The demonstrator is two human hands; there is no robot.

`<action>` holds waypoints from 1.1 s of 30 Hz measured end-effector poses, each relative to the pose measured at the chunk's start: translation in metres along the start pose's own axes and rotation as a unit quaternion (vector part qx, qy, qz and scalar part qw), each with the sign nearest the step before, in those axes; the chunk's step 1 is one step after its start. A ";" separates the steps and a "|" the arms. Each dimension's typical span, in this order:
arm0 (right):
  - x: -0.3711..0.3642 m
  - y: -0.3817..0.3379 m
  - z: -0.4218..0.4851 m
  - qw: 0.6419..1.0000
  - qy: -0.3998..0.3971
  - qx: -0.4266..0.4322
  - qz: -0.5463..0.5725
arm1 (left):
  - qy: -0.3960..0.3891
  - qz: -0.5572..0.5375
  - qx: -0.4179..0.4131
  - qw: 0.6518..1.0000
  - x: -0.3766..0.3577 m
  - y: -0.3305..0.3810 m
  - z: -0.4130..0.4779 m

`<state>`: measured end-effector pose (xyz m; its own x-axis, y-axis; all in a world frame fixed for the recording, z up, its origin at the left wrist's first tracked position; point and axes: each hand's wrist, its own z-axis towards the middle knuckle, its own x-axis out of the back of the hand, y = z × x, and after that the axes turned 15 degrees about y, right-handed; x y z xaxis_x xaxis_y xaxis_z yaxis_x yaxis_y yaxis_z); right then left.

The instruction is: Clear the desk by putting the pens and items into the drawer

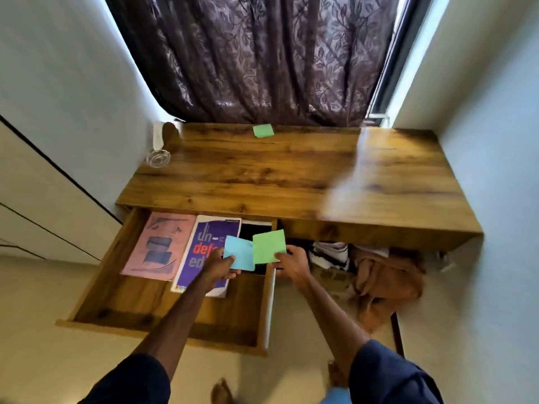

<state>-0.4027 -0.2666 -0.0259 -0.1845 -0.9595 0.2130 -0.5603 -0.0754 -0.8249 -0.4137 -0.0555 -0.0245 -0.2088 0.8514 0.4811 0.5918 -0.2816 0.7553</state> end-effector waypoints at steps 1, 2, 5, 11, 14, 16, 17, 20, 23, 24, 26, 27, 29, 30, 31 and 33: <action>-0.016 0.010 -0.013 1.000 0.016 -0.015 0.014 | -0.011 0.015 0.000 1.000 0.014 -0.012 0.004; -0.032 0.021 -0.025 0.999 0.035 -0.024 0.023 | -0.021 0.026 0.002 0.999 0.027 -0.024 0.008; -0.075 0.051 -0.067 0.997 0.064 -0.037 0.024 | -0.053 0.052 0.009 0.997 0.061 -0.060 0.011; -0.119 0.077 -0.116 0.997 0.046 -0.060 0.011 | -0.092 0.052 0.030 0.994 0.101 -0.097 0.021; -0.116 0.080 -0.120 0.993 0.101 -0.065 0.001 | -0.119 0.042 0.041 0.991 0.097 -0.102 0.031; -0.113 0.090 -0.118 0.988 0.133 -0.074 -0.008 | -0.127 0.044 0.042 0.990 0.092 -0.106 0.036; -0.113 0.095 -0.116 0.987 0.140 -0.082 -0.005 | -0.133 0.050 0.044 0.989 0.090 -0.108 0.040; -0.119 0.108 -0.116 0.982 0.156 -0.107 -0.009 | -0.134 0.048 0.070 0.987 0.091 -0.119 0.050; -0.133 0.116 -0.114 0.981 0.154 -0.117 -0.027 | -0.152 0.064 0.103 0.981 0.095 -0.136 0.059; -0.137 0.118 -0.111 0.980 0.153 -0.117 -0.040 | -0.167 0.079 0.115 0.976 0.098 -0.142 0.059; -0.144 0.121 -0.105 0.979 0.157 -0.110 -0.072 | -0.194 0.126 0.128 0.965 0.101 -0.158 0.060; -0.147 0.120 -0.103 0.977 0.162 -0.112 -0.087 | -0.198 0.147 0.130 0.961 0.102 -0.164 0.061; -0.151 0.118 -0.101 0.972 0.169 -0.122 -0.106 | -0.187 0.191 0.126 0.955 0.102 -0.176 0.063; -0.151 0.119 -0.102 0.971 0.169 -0.130 -0.112 | -0.176 0.211 0.124 0.954 0.102 -0.179 0.062; -0.153 0.121 -0.103 0.968 0.169 -0.139 -0.120 | -0.163 0.226 0.123 0.953 0.102 -0.182 0.063; -0.155 0.126 -0.104 0.962 0.175 -0.159 -0.133 | -0.143 0.263 0.108 0.948 0.100 -0.184 0.066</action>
<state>-0.5289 -0.0987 -0.1085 -0.2296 -0.7633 0.6039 -0.8340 -0.1655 -0.5264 -0.4923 0.1102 -0.1448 0.3606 0.7114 0.6032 0.7074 -0.6301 0.3202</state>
